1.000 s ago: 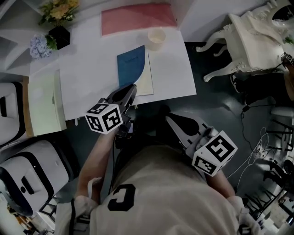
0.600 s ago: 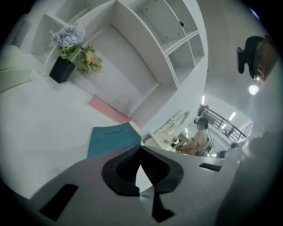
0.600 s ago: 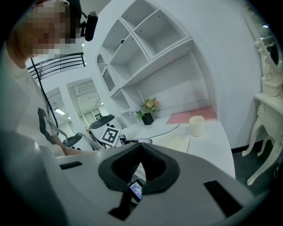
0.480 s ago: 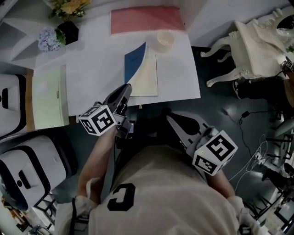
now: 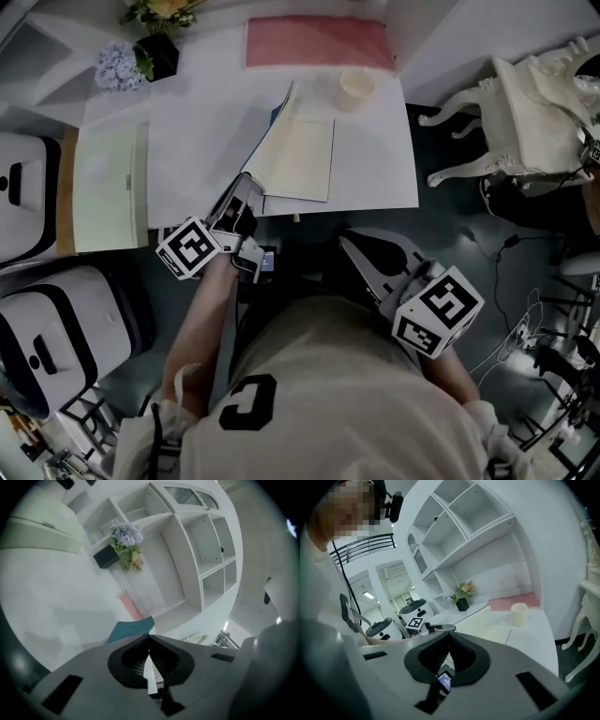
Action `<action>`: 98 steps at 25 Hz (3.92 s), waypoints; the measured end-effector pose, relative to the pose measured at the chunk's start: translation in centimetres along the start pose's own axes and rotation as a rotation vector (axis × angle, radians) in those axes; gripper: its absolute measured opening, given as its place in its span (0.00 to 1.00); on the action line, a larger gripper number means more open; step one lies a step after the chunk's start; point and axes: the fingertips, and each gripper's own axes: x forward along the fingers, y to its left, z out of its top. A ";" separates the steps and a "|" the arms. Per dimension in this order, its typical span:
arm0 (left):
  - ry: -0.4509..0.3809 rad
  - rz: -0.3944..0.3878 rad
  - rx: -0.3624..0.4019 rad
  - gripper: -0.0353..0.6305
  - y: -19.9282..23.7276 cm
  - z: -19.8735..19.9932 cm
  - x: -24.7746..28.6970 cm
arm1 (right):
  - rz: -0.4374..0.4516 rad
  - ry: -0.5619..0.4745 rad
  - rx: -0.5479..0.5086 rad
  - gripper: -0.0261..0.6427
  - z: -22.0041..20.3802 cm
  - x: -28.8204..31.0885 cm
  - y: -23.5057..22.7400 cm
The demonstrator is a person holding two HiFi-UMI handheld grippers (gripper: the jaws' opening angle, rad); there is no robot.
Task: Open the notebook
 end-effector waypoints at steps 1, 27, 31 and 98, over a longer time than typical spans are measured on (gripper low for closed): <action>-0.011 0.007 -0.015 0.07 0.4 0.2 -0.3 | 0.001 0.002 -0.002 0.07 0.0 0.1 0.1; -0.150 0.221 -0.092 0.07 9.4 4.2 -4.8 | 0.099 0.072 -0.037 0.07 -0.1 4.2 2.0; -0.162 0.250 -0.146 0.07 11.2 4.2 -5.2 | 0.095 0.075 -0.035 0.07 -0.2 4.2 2.0; 0.016 0.355 -0.150 0.07 16.4 -0.3 -6.4 | -0.024 0.062 -0.121 0.07 -1.2 3.5 3.5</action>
